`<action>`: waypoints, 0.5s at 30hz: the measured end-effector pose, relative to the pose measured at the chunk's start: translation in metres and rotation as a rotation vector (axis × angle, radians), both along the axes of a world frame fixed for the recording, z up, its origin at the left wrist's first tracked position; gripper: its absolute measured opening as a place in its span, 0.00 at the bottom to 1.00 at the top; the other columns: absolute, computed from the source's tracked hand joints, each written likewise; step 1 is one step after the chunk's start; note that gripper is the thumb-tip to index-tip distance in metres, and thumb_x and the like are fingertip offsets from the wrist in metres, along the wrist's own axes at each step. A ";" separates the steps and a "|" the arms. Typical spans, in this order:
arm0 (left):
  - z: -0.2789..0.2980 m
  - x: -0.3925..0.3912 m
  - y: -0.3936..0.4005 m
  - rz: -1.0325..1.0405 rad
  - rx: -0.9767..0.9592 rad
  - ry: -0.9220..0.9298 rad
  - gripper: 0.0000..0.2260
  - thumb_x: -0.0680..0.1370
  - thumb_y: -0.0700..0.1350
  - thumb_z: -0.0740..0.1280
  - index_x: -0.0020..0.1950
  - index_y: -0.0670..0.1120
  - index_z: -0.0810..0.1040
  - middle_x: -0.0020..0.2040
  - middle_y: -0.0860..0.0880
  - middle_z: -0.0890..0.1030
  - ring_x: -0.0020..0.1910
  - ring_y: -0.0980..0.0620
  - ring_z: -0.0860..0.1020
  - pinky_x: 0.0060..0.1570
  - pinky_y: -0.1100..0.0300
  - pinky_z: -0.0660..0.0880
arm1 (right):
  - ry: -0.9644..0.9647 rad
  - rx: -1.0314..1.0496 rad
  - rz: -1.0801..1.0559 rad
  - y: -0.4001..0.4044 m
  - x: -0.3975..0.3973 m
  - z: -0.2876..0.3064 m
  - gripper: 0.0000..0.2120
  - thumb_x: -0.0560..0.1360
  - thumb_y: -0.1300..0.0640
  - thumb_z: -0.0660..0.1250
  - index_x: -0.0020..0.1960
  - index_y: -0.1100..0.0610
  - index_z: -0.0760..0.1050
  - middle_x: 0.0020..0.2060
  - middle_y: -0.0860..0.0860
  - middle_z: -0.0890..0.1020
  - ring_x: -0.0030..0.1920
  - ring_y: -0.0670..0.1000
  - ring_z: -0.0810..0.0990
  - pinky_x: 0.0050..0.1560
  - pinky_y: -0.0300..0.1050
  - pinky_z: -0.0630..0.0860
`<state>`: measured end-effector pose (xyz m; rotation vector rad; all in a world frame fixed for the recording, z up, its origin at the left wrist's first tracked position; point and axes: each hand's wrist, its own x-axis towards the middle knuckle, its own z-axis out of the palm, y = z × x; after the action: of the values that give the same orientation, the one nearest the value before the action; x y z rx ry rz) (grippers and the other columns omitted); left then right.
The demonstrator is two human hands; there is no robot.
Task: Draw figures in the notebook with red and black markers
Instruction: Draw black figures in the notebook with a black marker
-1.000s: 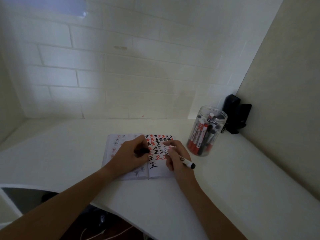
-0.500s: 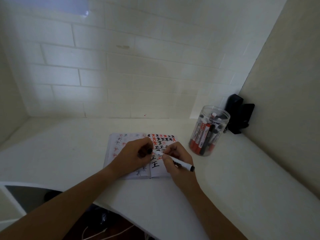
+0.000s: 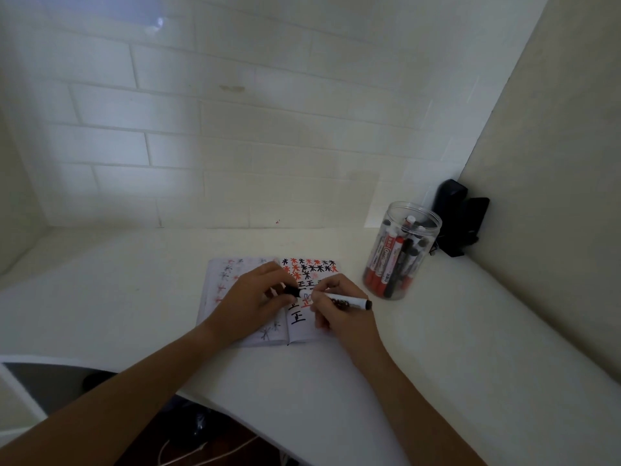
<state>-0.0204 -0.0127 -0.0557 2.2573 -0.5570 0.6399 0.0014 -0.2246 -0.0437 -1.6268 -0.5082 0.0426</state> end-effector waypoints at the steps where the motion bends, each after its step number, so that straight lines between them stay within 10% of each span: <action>1: -0.001 0.000 0.001 0.001 -0.003 0.001 0.05 0.78 0.42 0.72 0.53 0.50 0.81 0.49 0.56 0.79 0.46 0.57 0.80 0.45 0.60 0.77 | 0.030 -0.002 0.002 -0.001 0.001 0.000 0.01 0.79 0.62 0.72 0.48 0.59 0.80 0.34 0.60 0.82 0.31 0.55 0.79 0.31 0.46 0.74; 8: -0.006 0.004 0.001 0.042 -0.034 -0.018 0.03 0.80 0.42 0.69 0.52 0.49 0.79 0.47 0.56 0.78 0.46 0.56 0.78 0.44 0.57 0.75 | 0.460 0.279 -0.075 -0.002 0.012 0.002 0.16 0.81 0.48 0.69 0.53 0.62 0.81 0.37 0.60 0.82 0.29 0.53 0.77 0.32 0.43 0.72; 15: -0.018 0.015 0.004 0.077 -0.001 0.020 0.08 0.82 0.46 0.66 0.58 0.47 0.81 0.52 0.54 0.75 0.50 0.59 0.75 0.50 0.69 0.70 | 0.047 -0.168 -0.138 -0.011 0.017 -0.008 0.08 0.83 0.57 0.67 0.47 0.59 0.80 0.35 0.55 0.85 0.29 0.50 0.80 0.33 0.43 0.76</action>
<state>-0.0050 -0.0088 -0.0734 2.2905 -0.4615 0.6544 0.0184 -0.2351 -0.0520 -1.8177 -0.3631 0.0211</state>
